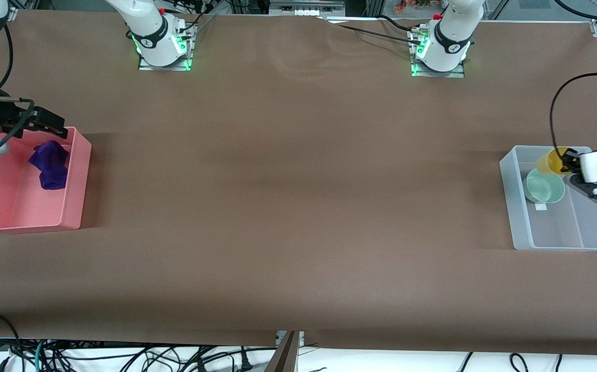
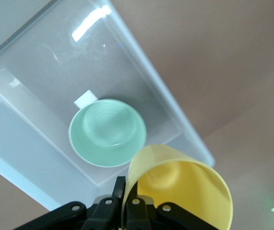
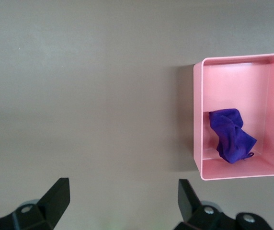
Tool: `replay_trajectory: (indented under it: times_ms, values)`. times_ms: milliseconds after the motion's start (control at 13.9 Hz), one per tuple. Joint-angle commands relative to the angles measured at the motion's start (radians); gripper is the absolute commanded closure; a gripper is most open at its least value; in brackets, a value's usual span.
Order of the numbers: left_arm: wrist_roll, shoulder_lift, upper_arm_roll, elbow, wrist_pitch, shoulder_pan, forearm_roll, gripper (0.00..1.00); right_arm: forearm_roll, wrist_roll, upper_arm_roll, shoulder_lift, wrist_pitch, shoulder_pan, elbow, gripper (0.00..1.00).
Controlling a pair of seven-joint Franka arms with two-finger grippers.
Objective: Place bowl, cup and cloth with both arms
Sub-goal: 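Lower the yellow cup into the green bowl and open the left gripper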
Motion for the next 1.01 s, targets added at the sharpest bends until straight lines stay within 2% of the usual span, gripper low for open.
replay_trajectory:
  times_ms: [0, 433, 794, 938]
  values:
    - [0.080, 0.019, -0.016, -0.086, 0.123, 0.065, 0.029, 1.00, -0.013, -0.011, 0.010, -0.004, -0.012, 0.001, 0.031, 0.00]
    - [0.137, 0.125, -0.014, -0.111, 0.255, 0.136, 0.036, 1.00, -0.003, -0.010, 0.016, 0.003, -0.011, -0.001, 0.031, 0.00]
    - [0.136, 0.126, -0.016, -0.083, 0.266, 0.131, 0.067, 1.00, -0.004, -0.012, 0.013, 0.008, -0.008, 0.001, 0.031, 0.00]
    - [0.136, 0.136, -0.016, -0.077, 0.326, 0.125, 0.067, 1.00, -0.004, -0.012, 0.013, 0.011, -0.008, 0.001, 0.032, 0.00]
